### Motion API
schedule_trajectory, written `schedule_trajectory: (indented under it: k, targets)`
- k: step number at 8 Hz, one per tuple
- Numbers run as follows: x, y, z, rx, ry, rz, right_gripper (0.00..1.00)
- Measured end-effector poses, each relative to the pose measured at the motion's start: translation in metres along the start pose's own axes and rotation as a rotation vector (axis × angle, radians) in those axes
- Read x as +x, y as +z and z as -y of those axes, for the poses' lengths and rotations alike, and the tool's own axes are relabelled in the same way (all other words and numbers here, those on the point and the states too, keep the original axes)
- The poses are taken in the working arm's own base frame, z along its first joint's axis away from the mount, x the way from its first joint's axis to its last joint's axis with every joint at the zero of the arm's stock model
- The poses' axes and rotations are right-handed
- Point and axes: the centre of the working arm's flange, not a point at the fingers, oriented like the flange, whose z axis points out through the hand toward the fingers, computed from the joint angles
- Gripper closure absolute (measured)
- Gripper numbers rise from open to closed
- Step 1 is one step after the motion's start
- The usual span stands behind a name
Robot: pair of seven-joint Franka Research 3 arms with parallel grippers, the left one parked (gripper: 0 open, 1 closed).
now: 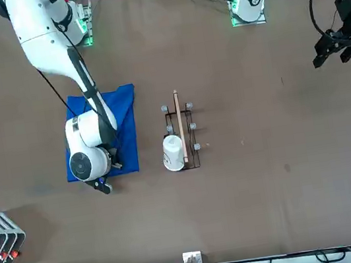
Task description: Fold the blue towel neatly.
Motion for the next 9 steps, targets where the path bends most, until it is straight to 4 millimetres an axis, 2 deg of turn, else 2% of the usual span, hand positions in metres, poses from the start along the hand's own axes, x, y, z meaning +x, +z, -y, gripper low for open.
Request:
schedule_trajectory:
  k: [1,4,6,9]
  targets:
    - [0.000,-0.003,0.000,0.003,-0.001,-0.003,0.98]
    - [-0.004,-0.032,0.002,0.038,-0.007,-0.029,0.98]
    - [-0.010,-0.043,0.007,0.064,-0.009,-0.027,0.98]
    - [-0.023,-0.064,0.029,0.105,-0.007,-0.058,0.98]
